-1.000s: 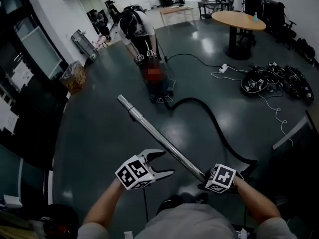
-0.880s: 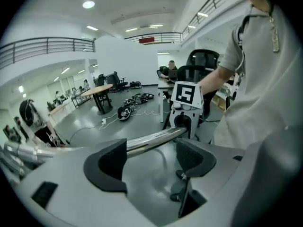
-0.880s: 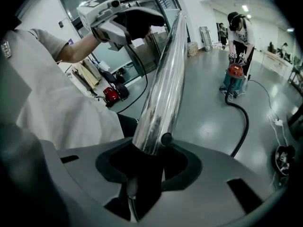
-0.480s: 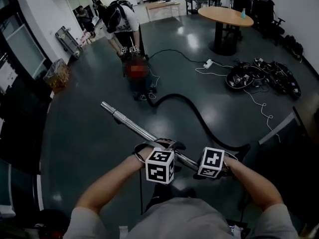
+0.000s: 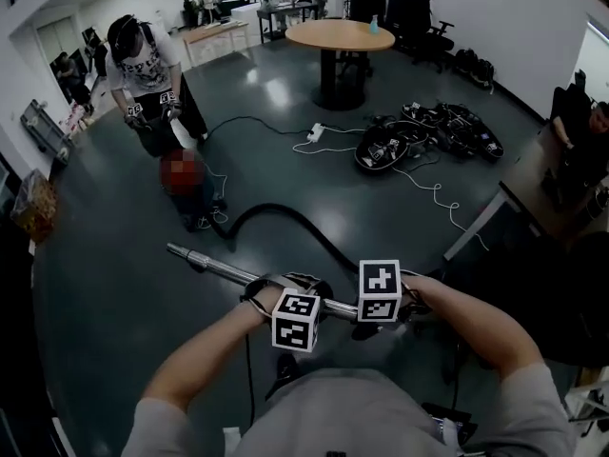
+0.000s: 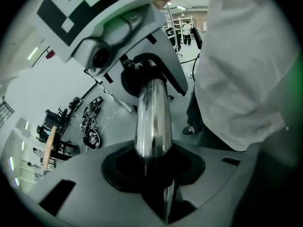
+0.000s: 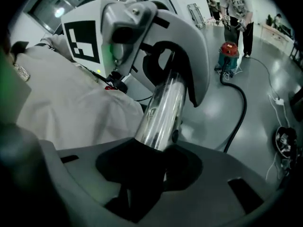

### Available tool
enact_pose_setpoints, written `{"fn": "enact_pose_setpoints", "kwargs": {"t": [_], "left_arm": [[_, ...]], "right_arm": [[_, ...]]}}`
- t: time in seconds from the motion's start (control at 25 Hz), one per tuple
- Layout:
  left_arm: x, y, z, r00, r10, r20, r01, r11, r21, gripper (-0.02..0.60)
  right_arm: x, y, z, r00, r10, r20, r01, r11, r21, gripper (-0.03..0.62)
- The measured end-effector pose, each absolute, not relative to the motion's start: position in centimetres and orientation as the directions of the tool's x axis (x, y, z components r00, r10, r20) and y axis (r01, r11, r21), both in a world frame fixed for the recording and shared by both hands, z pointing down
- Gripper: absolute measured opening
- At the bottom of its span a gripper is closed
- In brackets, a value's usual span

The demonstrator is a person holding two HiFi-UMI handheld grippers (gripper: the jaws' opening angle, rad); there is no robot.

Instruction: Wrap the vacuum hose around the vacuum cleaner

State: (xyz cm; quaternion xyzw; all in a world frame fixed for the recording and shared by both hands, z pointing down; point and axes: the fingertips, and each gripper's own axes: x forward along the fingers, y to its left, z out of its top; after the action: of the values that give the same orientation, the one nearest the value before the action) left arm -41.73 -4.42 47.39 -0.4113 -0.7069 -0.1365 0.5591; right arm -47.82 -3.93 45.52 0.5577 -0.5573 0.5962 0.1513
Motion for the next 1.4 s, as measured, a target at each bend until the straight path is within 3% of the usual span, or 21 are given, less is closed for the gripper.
{"fn": "enact_pose_setpoints", "kwargs": {"t": [0.16,0.4,0.6,0.76,1.08,1.24,1.4], "left_arm": [[-39.8,-4.9,46.9,-0.154,0.450,0.879,0.765,0.617,-0.182,0.127],[-37.4,-5.8,46.0,-0.265,0.447,0.854,0.786,0.613,-0.077,0.127],[-36.0,-6.4,45.2,-0.325,0.467,0.822,0.781,0.623,-0.045,0.127],[-35.1,-6.8,45.1,-0.363,0.469,0.805,0.782,0.623,-0.010,0.127],[-31.3,-9.2,45.8,-0.348,0.489,0.800,0.810,0.586,-0.006,0.127],[-29.4,-9.5,44.9,-0.338,0.542,0.769,0.856,0.516,0.013,0.127],[-26.3,-9.6,43.2,-0.284,0.618,0.733,0.915,0.404,0.014,0.127]], "right_arm": [[-45.0,-4.5,45.3,-0.270,-0.397,0.877,-0.825,-0.374,-0.423,0.140],[-39.9,-4.7,43.8,0.012,-0.256,0.967,-0.917,-0.387,-0.091,0.140],[-36.9,-5.3,41.8,0.230,-0.232,0.945,-0.893,-0.437,0.110,0.161],[-36.2,-4.6,39.9,0.328,-0.192,0.925,-0.843,-0.502,0.194,0.184],[-34.7,-2.4,34.7,0.585,-0.251,0.771,-0.562,-0.811,0.162,0.184],[-33.9,0.0,30.7,0.778,-0.193,0.598,-0.353,-0.921,0.162,0.184],[-35.0,2.7,29.4,0.848,-0.152,0.507,-0.254,-0.957,0.137,0.184]]}}
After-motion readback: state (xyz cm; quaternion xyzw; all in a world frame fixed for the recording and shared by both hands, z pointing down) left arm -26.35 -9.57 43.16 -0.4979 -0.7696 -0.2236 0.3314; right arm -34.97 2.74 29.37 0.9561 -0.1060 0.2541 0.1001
